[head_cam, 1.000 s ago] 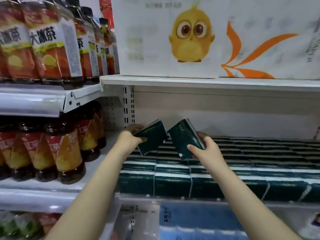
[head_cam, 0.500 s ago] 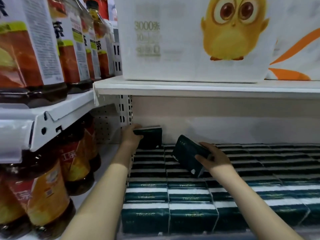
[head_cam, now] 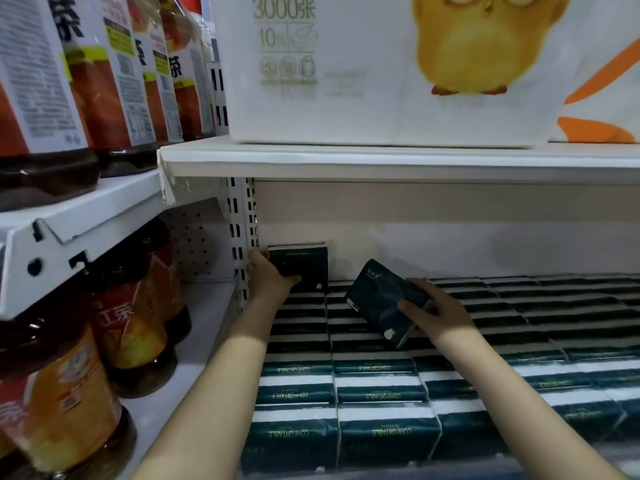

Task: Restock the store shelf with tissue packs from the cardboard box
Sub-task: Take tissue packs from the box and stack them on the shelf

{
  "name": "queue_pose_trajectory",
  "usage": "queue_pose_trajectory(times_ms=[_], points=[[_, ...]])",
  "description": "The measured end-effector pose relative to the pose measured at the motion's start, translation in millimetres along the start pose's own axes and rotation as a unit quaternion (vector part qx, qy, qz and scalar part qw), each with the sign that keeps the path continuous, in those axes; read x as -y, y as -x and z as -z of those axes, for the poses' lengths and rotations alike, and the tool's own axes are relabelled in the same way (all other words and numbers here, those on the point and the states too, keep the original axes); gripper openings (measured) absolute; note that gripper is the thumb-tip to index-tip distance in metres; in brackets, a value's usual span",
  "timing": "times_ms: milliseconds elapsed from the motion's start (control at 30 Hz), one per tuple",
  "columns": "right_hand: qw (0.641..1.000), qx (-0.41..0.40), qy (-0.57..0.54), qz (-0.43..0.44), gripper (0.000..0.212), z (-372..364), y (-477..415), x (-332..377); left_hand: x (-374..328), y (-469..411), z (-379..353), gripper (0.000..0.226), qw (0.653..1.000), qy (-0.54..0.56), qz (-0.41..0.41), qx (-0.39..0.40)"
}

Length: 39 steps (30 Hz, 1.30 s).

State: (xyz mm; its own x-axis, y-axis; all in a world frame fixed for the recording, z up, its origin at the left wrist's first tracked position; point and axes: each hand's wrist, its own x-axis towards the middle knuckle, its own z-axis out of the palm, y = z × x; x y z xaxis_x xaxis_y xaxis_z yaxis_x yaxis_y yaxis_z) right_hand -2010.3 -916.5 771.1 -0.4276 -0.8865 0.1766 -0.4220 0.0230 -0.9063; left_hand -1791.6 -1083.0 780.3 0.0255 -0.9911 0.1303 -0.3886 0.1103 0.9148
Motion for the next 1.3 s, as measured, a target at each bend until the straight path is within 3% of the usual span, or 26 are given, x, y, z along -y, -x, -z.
queue_pose_trajectory(times_ms=[167,300,433,500,600,733,833,1033,1300], points=[[1.0,-0.025,-0.004,-0.004,0.037,2.1,3.0,2.3,2.1,-3.7,-0.4,0.08,1.0,0.017,-0.005,0.011],[1.0,0.001,-0.019,0.014,0.034,-1.0,4.1,11.1,3.7,-4.9,6.3,0.078,0.999,0.019,0.001,0.03],[0.993,0.073,0.039,0.081,0.033,-20.9,-2.1,33.3,4.2,1.0,24.1,0.053,0.998,0.043,0.042,0.036],[0.99,0.092,0.039,0.101,0.037,-38.6,-6.2,41.7,9.5,5.7,35.4,0.044,0.996,0.029,0.042,0.077],[0.989,0.088,0.042,0.115,0.044,-66.0,-12.1,46.9,16.5,14.8,48.6,0.068,0.98,-0.029,0.036,0.191],[0.993,0.081,-0.003,0.085,0.065,-92.9,-19.4,45.0,23.1,15.5,55.0,0.086,0.964,-0.031,0.056,0.258],[0.993,0.097,-0.028,0.052,0.074,-105.5,-24.0,40.7,21.8,16.8,50.1,0.099,0.964,-0.052,0.058,0.253],[0.991,0.114,0.04,0.053,0.068,-120.9,-35.1,41.9,27.4,13.7,40.0,0.06,0.972,-0.084,0.016,0.22],[0.982,0.136,0.125,0.026,0.06,-131.1,-46.1,37.0,28.8,13.8,44.3,0.062,0.97,-0.067,0.009,0.233]])
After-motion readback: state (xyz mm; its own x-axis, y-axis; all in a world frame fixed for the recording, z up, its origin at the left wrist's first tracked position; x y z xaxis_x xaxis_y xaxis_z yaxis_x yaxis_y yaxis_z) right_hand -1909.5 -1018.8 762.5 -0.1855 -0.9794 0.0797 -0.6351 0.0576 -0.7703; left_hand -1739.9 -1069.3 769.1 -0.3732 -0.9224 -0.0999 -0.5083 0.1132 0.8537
